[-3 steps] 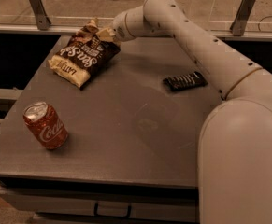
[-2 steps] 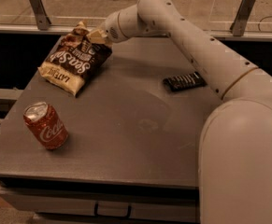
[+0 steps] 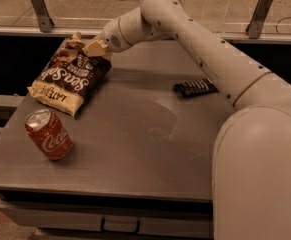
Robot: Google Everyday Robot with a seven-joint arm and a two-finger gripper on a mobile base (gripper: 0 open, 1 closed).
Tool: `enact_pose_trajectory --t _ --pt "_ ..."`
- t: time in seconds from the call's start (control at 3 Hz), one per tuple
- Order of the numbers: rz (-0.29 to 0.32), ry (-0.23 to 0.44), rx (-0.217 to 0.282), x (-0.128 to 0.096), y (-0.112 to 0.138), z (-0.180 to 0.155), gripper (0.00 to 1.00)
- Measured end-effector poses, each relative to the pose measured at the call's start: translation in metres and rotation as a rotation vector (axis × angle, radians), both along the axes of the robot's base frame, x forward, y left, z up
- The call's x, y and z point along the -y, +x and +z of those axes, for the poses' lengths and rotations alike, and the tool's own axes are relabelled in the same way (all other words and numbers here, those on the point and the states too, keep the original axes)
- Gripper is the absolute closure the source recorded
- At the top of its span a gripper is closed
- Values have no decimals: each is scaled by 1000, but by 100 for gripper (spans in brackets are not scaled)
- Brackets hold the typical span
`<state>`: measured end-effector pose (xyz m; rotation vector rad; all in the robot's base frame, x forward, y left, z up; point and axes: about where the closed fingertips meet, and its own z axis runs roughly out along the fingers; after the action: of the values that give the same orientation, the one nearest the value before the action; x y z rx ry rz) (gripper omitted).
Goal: Move brown chip bag near coke can
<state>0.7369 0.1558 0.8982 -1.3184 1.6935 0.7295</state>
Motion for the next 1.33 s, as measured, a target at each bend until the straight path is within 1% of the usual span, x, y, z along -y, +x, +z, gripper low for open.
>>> enact_pose_trajectory --t 0.33,0.67,1.0,1.33 --pt "93 -39 -12 0 -13 -5 100" --pt "175 -52 -23 0 -26 -10 100" --pt "235 -54 -38 -4 -38 -15 100" --pt "268 -50 -50 -7 -45 -18 100"
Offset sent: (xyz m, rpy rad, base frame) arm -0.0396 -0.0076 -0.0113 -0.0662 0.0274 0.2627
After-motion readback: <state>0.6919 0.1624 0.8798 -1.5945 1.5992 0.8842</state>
